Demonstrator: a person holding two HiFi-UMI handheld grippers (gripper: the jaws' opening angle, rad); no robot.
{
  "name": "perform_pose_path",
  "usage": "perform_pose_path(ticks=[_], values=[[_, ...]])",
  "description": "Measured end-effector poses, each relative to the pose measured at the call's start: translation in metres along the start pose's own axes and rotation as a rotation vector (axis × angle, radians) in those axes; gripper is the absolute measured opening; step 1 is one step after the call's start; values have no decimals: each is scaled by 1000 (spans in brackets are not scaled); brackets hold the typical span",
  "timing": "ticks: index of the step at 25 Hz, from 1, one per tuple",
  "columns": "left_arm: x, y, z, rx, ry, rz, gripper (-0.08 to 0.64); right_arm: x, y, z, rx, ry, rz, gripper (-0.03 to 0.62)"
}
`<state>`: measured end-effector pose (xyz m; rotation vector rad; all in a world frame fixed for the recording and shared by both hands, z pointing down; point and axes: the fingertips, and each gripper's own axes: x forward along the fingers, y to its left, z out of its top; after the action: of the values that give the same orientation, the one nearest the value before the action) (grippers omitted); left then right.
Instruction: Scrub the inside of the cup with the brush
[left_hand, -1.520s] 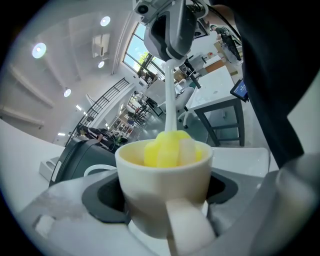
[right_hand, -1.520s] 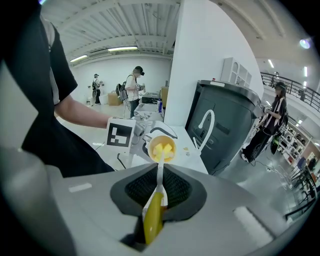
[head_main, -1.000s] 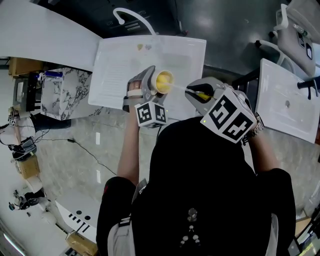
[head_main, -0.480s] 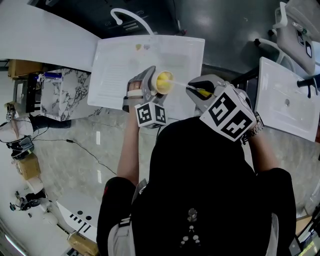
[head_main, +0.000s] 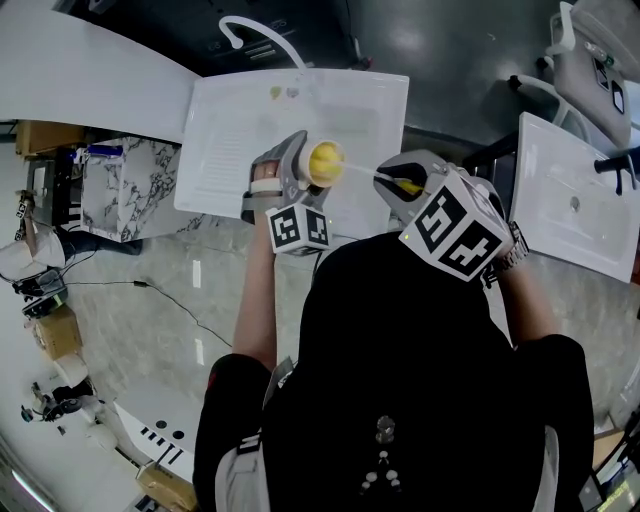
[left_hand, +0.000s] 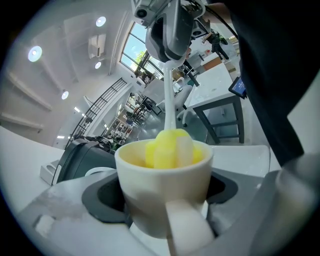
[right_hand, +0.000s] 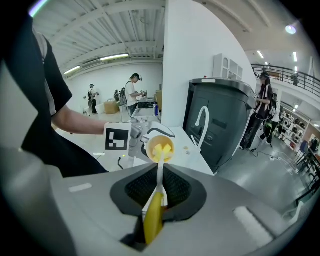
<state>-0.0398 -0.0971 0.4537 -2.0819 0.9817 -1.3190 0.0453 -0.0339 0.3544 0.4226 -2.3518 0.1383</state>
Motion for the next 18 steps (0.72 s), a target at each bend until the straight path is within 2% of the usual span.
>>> perform_pose_path(ticks=[8, 18], values=[[2, 2, 1, 7, 2, 1, 457, -3, 6, 5, 44, -52, 51, 37], [4, 4, 4, 26, -3, 2, 457, -9, -5, 15, 140, -106, 23, 36]])
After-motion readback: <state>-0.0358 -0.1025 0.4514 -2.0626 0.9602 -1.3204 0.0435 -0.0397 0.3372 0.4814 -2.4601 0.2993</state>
